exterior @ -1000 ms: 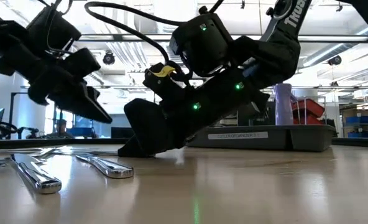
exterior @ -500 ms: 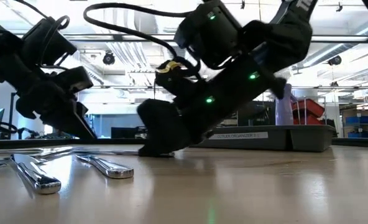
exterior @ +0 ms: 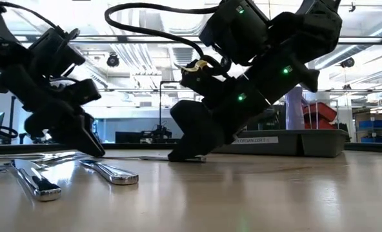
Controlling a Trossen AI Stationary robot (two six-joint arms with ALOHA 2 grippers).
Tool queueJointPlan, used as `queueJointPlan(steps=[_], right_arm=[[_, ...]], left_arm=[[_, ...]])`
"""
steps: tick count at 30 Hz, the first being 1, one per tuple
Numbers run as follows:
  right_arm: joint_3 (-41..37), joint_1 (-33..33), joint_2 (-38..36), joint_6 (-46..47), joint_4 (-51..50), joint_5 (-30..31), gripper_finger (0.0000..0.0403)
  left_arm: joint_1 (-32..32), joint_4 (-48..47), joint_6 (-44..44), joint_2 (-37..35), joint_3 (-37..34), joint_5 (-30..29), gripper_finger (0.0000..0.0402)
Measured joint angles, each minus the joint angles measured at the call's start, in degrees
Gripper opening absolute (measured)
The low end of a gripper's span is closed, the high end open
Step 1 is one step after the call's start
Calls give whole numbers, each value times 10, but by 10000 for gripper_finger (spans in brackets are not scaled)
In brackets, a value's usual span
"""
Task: Sort silverware
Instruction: Put the knife into the right compartment of the silverware tray
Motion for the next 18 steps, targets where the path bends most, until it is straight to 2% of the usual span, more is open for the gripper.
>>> queueJointPlan(steps=[9, 15, 18], right_arm=[[-2, 4, -30, 9, -21, -7, 75], [0, 17, -78, -5, -75, -7, 103], [-6, 29, -117, -7, -82, 22, 117]], left_arm=[[1, 63, -26, 86, 4, -13, 118], [0, 94, -38, 103, 1, -7, 118], [0, 104, -41, 109, -1, -6, 118]])
